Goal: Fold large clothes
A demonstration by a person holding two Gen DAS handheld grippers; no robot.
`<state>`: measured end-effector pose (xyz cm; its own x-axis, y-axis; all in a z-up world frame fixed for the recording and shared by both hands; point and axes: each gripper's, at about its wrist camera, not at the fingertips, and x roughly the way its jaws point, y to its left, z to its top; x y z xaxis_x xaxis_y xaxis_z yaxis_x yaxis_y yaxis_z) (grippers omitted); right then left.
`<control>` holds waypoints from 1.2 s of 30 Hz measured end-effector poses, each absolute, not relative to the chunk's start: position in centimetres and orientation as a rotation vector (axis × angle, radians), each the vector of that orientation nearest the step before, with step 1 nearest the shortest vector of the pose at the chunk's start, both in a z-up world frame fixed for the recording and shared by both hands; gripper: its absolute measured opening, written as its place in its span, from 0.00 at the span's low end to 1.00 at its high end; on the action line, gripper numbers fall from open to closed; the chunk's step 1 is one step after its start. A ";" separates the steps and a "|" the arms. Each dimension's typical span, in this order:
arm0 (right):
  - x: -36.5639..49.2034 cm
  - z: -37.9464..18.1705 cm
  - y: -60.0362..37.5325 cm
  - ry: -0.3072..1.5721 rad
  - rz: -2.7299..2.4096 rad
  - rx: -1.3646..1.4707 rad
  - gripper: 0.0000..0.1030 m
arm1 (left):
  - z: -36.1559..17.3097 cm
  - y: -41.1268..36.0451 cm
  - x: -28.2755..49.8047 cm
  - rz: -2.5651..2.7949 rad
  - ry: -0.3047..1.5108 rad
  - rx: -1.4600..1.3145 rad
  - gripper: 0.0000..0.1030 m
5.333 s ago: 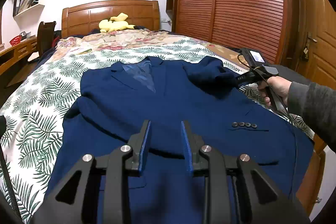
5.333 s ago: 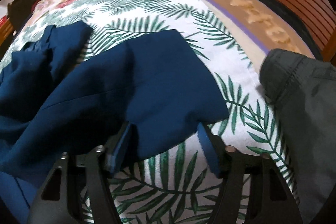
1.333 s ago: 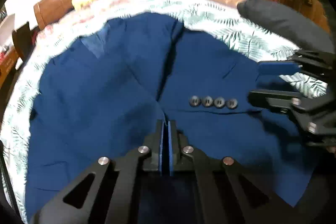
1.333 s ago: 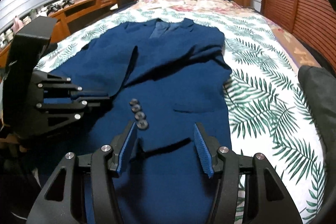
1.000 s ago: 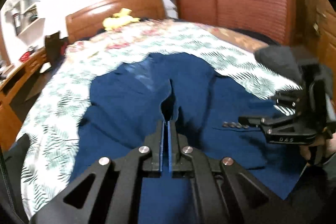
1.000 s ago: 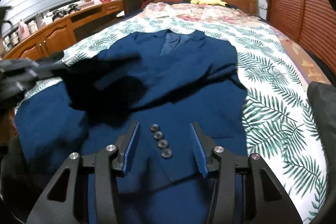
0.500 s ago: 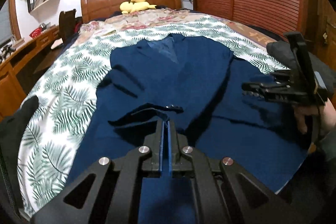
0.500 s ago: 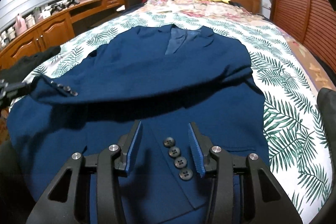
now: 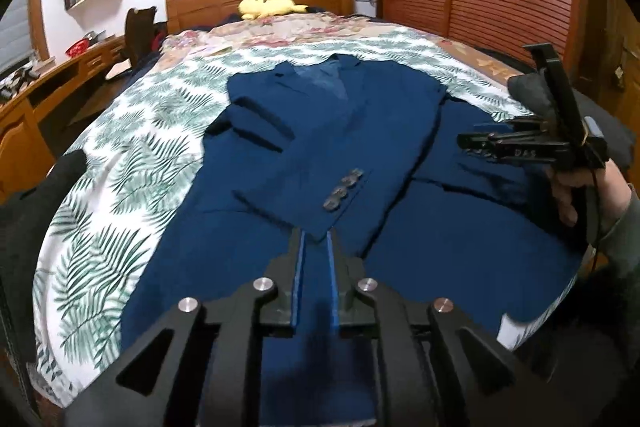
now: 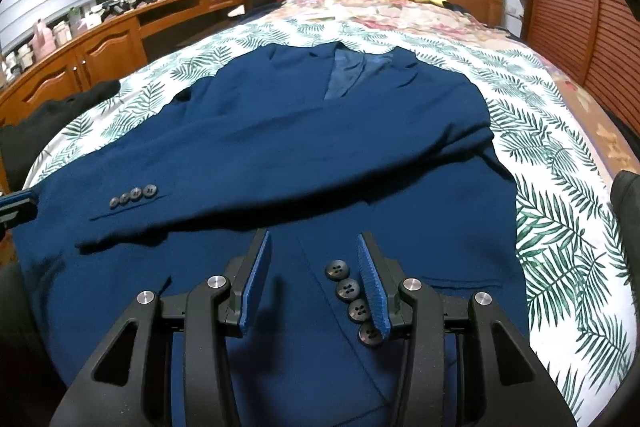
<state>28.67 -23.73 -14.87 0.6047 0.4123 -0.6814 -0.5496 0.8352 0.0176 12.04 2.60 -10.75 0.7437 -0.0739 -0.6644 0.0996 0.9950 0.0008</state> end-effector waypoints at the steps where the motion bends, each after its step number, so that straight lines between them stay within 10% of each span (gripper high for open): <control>1: 28.6 -14.9 -23.7 0.733 0.562 -0.201 0.43 | -10.9 3.0 11.9 -0.085 0.732 0.037 0.10; 36: 27.1 -14.3 -24.6 0.705 0.528 -0.219 0.44 | -13.0 12.5 9.3 0.110 0.794 0.002 0.28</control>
